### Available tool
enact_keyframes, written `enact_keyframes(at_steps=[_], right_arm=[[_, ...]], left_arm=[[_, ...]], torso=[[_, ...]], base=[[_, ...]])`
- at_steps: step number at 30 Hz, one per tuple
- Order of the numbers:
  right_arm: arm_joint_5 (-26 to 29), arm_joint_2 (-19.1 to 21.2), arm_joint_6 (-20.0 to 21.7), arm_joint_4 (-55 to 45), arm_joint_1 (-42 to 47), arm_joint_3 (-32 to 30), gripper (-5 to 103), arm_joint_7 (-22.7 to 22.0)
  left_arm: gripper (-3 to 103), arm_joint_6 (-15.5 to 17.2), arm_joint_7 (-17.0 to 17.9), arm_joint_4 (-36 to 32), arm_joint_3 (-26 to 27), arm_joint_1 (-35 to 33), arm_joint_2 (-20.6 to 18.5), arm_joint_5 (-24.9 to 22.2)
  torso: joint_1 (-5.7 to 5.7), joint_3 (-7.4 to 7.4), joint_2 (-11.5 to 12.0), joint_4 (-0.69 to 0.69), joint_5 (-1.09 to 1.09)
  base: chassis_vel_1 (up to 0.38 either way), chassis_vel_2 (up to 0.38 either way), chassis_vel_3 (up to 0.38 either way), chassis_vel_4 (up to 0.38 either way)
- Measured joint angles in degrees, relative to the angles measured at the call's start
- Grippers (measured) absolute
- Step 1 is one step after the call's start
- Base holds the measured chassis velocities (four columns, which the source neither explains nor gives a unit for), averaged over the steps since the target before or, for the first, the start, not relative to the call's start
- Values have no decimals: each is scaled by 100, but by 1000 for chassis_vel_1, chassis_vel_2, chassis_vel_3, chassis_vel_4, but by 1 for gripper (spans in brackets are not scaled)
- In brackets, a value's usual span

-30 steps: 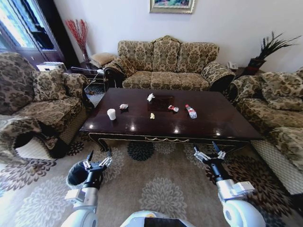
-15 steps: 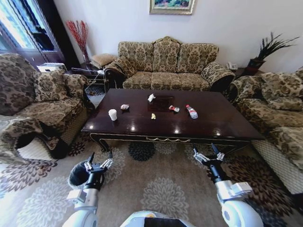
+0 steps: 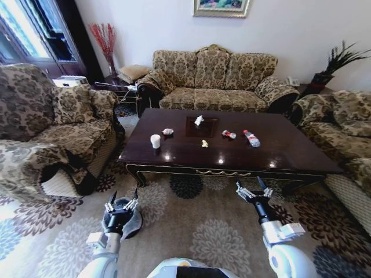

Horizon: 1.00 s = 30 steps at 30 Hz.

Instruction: Move to the front of the table and place the trash on the table into the trash bin.

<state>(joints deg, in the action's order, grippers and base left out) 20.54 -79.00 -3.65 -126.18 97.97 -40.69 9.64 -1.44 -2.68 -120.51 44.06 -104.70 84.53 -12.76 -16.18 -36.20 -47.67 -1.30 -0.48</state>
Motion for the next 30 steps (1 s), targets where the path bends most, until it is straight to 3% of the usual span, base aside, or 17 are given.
enact_keyframes(at_steps=[4,6,9,17,20,22,23,30], right_arm=[[-13,2,6,5,16,5,100,0],[-2,10,22,24,19,5,100,-1],[9,29,39,58,15,6,100,-4],[28,112,133,107,14,-2,100,-26],[-6,95,142,134,16,16,100,-25],[-85,51,142,162,52,61,100,-17],[-130,32,142,169,75,87,100,-16],[-232,5,162,171,108,98,100,-80]], left_arm=[[97,82,-46,394,140,88,-348,106],[97,229,-64,874,225,204,-736,119],[97,287,-87,1185,254,302,-929,106],[97,576,-139,2899,143,934,-1690,-429],[93,584,-178,3304,73,1178,-1874,-518],[99,568,-227,3919,-36,1561,-2075,-617],[97,469,-282,4345,-103,1858,-2195,-654],[96,308,-461,5681,-326,2732,-2493,-659]], torso=[[1,0,0,0,10],[1,0,0,1,2],[1,0,0,-1,5],[0,0,0,-1,0],[1,0,0,-1,6],[1,0,0,0,-1],[1,0,0,0,1],[0,0,0,0,4]], base=[[-12,-20,10,7],[-40,-61,29,38],[-38,-12,16,29],[0,0,0,0],[0,0,0,0],[0,0,0,0],[0,0,0,0],[0,0,0,0]])
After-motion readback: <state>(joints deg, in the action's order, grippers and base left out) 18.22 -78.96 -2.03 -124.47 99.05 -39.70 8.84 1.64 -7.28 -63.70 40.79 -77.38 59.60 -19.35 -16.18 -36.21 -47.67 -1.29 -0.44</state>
